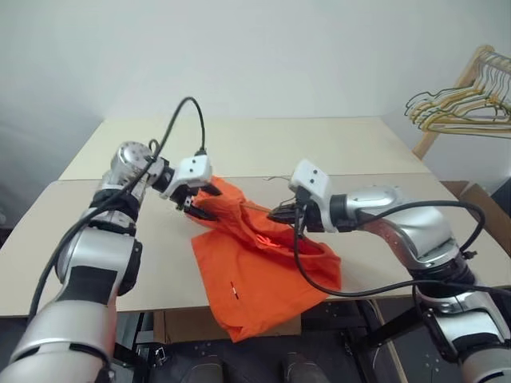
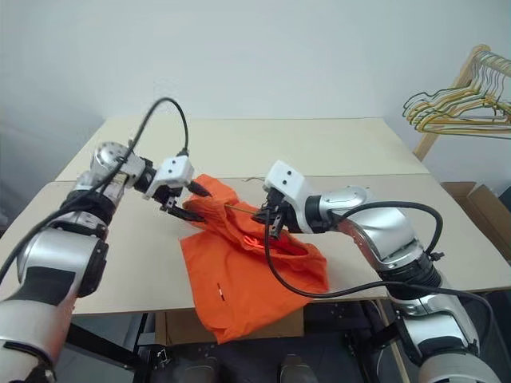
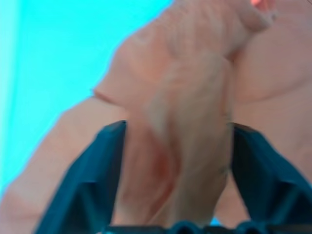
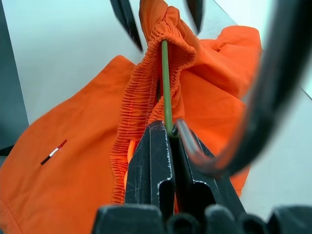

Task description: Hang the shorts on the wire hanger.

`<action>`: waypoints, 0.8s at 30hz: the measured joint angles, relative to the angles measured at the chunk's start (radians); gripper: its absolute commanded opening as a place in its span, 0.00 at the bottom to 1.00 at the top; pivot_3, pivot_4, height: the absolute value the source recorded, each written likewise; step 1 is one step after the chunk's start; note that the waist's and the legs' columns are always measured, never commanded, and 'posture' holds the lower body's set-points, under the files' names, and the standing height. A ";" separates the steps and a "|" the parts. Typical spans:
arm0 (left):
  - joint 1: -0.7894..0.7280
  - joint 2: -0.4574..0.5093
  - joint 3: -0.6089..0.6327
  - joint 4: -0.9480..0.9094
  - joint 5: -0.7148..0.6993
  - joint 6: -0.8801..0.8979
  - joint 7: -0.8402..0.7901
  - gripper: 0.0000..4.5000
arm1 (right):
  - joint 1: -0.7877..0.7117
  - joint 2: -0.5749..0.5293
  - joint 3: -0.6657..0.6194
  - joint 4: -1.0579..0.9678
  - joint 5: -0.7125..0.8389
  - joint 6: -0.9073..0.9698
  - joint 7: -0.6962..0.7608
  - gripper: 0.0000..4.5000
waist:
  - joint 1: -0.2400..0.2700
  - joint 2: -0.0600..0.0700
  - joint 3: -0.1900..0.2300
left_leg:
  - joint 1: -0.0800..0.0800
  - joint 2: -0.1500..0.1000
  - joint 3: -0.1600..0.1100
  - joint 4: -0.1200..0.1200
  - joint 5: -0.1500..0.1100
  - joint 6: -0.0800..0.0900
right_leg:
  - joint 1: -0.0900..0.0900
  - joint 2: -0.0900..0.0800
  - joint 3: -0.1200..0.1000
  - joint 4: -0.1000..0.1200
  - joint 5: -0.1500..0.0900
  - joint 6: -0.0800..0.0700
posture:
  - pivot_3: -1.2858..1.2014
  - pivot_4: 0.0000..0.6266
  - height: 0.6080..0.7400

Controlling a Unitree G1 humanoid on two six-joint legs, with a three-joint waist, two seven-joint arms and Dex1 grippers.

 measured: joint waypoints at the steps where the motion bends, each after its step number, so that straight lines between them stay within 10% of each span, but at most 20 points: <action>1: -0.009 0.013 0.007 0.001 0.000 0.007 0.000 1.00 | 0.009 -0.008 0.000 0.000 -0.006 -0.010 0.004 0.00 | -0.001 0.000 0.000 | 0.000 0.000 0.000 0.000 0.000 0.000 | 0.000 0.000 0.000 0.000 0.000 0.000 | 0.55 0.00 1.00; 12: 0.049 0.035 -0.033 0.041 0.100 -0.102 0.142 1.00 | 0.024 -0.016 -0.001 -0.006 -0.022 -0.029 0.021 0.00 | 0.003 0.000 0.000 | 0.000 0.000 0.000 0.000 0.000 0.000 | -0.001 0.000 0.000 0.001 0.000 -0.001 | 0.54 0.00 1.00; 24: 0.055 -0.009 -0.032 0.065 0.134 -0.111 0.237 0.19 | 0.029 -0.040 -0.040 -0.022 -0.018 -0.028 0.031 0.00 | 0.012 0.000 0.000 | -0.001 0.000 0.000 0.000 0.000 0.000 | -0.002 0.000 0.000 0.001 0.002 -0.003 | 0.54 0.00 1.00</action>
